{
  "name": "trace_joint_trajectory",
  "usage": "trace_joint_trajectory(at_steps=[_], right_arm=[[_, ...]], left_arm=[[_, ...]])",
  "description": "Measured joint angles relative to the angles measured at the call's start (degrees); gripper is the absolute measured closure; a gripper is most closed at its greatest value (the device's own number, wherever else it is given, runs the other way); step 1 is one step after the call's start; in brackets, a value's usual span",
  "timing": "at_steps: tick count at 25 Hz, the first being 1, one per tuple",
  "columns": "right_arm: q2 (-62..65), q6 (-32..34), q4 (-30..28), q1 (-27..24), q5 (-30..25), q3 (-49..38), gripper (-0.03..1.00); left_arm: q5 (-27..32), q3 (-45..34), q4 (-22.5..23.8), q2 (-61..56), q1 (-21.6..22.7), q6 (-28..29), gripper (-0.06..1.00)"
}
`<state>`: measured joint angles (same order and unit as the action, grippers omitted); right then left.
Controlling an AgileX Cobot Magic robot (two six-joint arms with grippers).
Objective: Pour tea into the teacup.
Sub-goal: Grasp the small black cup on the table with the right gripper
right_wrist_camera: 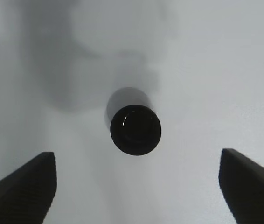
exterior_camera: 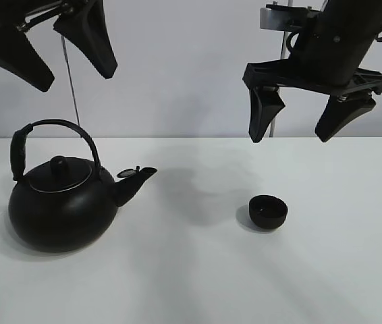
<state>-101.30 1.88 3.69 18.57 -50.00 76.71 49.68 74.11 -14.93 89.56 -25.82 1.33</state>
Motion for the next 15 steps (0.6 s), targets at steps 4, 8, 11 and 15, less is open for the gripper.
trace_joint_trajectory(at_steps=[4, 8, 11, 15], right_arm=[[0.00, 0.00, 0.00, 0.00, 0.00, 0.00, 0.32], [-0.07, -1.45, 0.00, 0.00, 0.07, 0.00, 0.32], [-0.86, -4.60, -0.33, 0.00, 0.27, 0.00, 0.32], [-4.20, -9.90, -0.82, 0.15, 0.32, 0.00, 0.32]], left_arm=[[0.00, 0.00, 0.00, 0.00, 0.00, 0.00, 0.37], [0.00, 0.00, 0.00, 0.00, 0.00, 0.00, 0.37], [0.00, 0.00, 0.00, 0.00, 0.00, 0.00, 0.37], [-0.02, 0.00, 0.00, 0.00, 0.00, 0.00, 0.37]])
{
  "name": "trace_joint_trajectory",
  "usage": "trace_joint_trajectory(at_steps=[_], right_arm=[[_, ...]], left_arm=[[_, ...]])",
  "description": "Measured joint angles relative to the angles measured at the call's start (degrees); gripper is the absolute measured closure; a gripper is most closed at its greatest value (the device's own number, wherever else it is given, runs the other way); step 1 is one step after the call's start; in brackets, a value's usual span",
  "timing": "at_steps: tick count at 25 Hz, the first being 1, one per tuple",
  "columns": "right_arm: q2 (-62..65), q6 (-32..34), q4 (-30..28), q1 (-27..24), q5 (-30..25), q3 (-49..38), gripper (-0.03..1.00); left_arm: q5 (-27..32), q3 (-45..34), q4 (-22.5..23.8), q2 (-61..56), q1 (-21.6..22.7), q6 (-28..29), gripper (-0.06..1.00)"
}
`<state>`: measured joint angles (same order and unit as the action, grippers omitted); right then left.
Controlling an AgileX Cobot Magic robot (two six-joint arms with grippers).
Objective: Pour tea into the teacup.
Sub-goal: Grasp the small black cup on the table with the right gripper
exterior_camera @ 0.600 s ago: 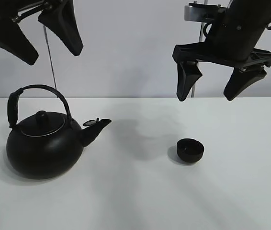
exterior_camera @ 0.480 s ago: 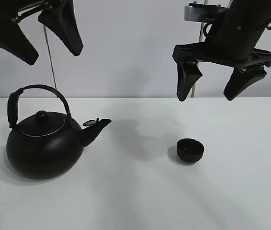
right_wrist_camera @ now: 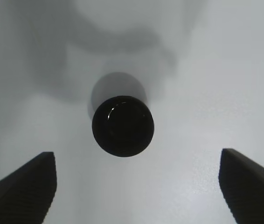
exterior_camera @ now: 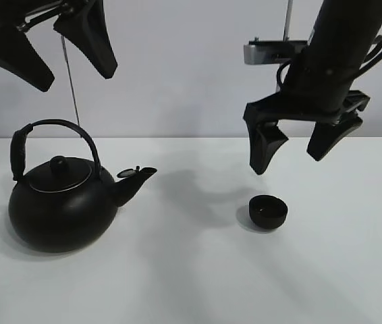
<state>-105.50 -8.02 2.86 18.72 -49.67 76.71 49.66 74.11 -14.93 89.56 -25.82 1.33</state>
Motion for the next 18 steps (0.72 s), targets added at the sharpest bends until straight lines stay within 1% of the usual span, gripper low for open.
trace_joint_trajectory(at_steps=[3, 7, 14, 16, 18], right_arm=[[-2.93, -1.74, -1.83, 1.14, 0.33, 0.00, 0.32], [-6.74, -2.11, -3.17, 3.38, 2.83, 0.00, 0.32], [-11.66, 1.38, -5.67, 3.80, 4.79, 0.00, 0.32], [-12.27, 2.13, -5.78, 3.80, 5.17, 0.00, 0.36], [-12.76, 2.74, -6.04, 3.80, 5.46, 0.00, 0.42]], left_arm=[[-0.04, 0.00, 0.00, 0.00, 0.00, 0.00, 0.37], [-0.04, 0.00, 0.00, 0.00, 0.00, 0.00, 0.37], [-0.18, 0.00, 0.00, 0.00, 0.00, 0.00, 0.37], [-0.18, 0.00, 0.00, 0.00, 0.00, 0.00, 0.37], [-0.25, 0.00, 0.00, 0.00, 0.00, 0.00, 0.37]])
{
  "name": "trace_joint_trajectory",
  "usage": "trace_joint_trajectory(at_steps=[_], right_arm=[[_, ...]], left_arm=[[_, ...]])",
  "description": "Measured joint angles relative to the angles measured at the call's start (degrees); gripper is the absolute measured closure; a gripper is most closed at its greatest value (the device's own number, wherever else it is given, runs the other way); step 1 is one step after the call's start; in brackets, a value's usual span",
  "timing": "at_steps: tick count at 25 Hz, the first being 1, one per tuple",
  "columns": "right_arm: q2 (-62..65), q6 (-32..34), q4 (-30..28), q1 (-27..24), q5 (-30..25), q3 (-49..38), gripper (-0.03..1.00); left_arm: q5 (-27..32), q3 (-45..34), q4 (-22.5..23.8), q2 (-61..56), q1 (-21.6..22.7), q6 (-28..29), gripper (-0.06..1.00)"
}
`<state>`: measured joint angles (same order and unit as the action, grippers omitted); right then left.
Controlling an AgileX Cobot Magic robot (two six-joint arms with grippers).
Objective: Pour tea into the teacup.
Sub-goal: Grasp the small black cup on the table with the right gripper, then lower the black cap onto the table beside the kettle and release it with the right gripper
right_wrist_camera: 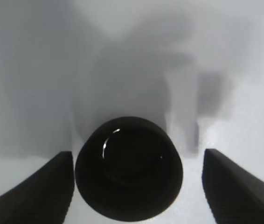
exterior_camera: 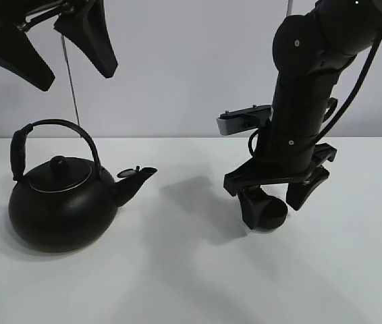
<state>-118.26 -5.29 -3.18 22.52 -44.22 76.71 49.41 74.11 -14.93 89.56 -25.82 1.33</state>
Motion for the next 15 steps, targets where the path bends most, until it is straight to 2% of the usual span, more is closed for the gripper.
trace_joint_trajectory(at_steps=[5, 9, 15], right_arm=[[-0.92, 0.99, -0.07, 0.00, 0.66, 0.00, 0.57], [-0.96, 1.05, 0.17, 0.00, 0.75, 0.06, 0.57], [1.90, 0.98, 4.43, 0.00, 0.80, 0.64, 0.57]], left_arm=[[-0.01, 0.00, 0.00, 0.00, 0.00, 0.00, 0.37], [-0.06, 0.00, 0.00, 0.00, 0.00, 0.00, 0.37], [-0.13, 0.00, 0.00, 0.00, 0.00, 0.00, 0.37]])
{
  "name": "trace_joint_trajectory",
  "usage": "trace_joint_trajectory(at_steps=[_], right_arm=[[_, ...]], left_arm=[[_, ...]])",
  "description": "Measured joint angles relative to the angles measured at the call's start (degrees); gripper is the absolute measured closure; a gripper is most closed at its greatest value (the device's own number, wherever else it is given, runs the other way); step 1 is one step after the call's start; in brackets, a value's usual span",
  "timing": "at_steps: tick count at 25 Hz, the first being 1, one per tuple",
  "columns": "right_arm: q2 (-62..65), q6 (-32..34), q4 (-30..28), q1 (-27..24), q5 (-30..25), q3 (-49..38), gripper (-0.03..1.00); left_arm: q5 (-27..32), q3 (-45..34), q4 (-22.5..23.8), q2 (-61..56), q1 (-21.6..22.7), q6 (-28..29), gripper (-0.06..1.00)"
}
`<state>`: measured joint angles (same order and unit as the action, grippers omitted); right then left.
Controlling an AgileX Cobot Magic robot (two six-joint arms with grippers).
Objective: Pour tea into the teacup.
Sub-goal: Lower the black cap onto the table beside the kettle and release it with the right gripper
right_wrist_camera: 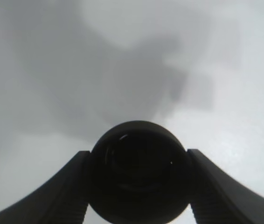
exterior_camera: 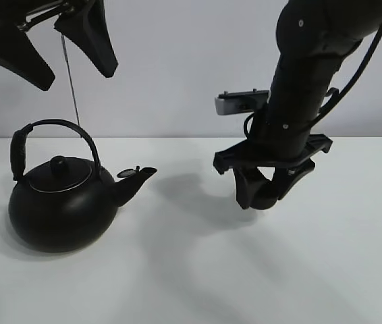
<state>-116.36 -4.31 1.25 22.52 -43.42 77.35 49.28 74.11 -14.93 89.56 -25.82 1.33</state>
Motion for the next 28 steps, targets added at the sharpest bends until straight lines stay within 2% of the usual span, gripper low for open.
trace_joint_trajectory(at_steps=[5, 16, 28], right_arm=[[0.77, -0.44, 1.82, 1.05, 0.00, 1.67, 0.57], [-2.39, -0.27, 2.10, 9.43, 3.62, 3.88, 0.57], [-6.52, 3.19, -2.96, 11.05, 3.43, 7.41, 0.57]], left_arm=[[0.00, 0.00, 0.00, 0.00, 0.00, 0.00, 0.37], [0.00, 0.00, 0.00, 0.00, 0.00, 0.00, 0.37], [0.00, 0.00, 0.00, 0.00, 0.00, 0.00, 0.37]])
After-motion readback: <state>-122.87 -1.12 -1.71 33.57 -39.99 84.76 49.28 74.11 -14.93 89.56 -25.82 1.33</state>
